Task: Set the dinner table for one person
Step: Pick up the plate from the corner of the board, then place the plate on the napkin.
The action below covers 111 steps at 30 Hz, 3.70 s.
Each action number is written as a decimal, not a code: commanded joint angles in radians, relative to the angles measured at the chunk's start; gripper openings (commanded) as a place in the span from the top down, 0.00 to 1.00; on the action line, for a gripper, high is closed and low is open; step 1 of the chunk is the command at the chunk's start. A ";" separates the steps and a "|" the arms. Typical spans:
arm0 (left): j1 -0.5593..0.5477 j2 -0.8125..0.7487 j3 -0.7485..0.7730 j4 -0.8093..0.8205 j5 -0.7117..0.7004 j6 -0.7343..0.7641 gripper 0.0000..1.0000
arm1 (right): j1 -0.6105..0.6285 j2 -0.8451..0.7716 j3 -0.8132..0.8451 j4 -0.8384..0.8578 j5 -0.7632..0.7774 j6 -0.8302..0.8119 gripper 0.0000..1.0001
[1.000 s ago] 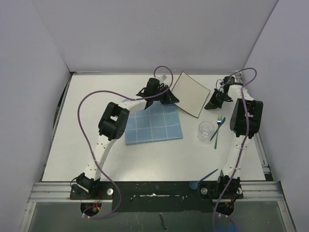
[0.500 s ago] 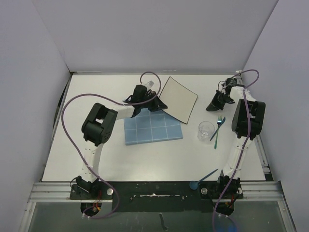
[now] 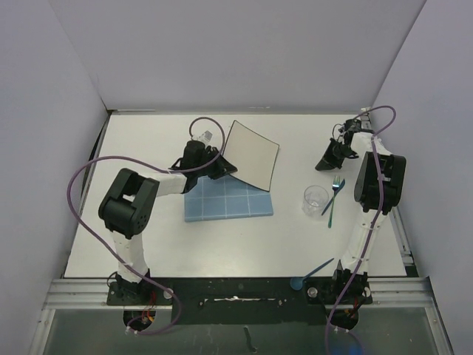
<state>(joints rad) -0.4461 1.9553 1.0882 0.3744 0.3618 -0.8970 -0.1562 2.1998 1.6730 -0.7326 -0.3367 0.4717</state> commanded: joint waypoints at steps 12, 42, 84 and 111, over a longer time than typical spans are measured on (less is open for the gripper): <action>-0.034 -0.378 -0.280 0.282 -0.070 -0.013 1.00 | 0.074 -0.112 -0.040 -0.003 0.062 -0.002 1.00; 0.050 -0.353 -0.580 0.917 -0.099 -0.311 1.00 | 0.146 -0.147 -0.062 -0.034 0.129 -0.011 1.00; 0.048 -0.084 -0.717 1.137 -0.069 -0.382 1.00 | 0.203 -0.118 -0.100 -0.017 0.179 0.018 1.00; 0.079 -0.082 -0.783 1.137 -0.025 -0.346 0.91 | 0.218 -0.117 -0.105 -0.013 0.186 0.018 1.00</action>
<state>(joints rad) -0.3756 1.8946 0.3103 1.2888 0.3084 -1.2716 0.0505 2.1162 1.5742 -0.7635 -0.1745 0.4904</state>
